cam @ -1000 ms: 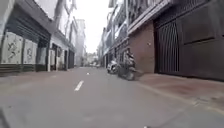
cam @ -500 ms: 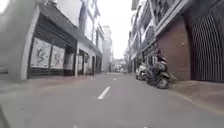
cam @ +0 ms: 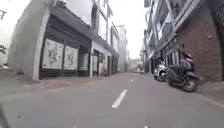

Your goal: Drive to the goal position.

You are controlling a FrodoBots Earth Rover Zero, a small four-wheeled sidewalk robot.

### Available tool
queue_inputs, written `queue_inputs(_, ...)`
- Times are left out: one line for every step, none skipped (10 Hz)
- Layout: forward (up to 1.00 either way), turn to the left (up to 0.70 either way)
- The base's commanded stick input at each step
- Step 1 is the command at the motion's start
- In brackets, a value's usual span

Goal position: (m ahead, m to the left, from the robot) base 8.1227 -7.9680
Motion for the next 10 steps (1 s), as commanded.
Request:
queue_inputs(1.00, -0.23)
queue_inputs(1.00, -0.30)
queue_inputs(1.00, -0.34)
queue_inputs(1.00, -0.34)
queue_inputs(1.00, -0.34)
queue_inputs(1.00, -0.34)
queue_inputs(1.00, -0.24)
queue_inputs(1.00, -0.08)
queue_inputs(1.00, 0.09)
queue_inputs(1.00, 0.31)
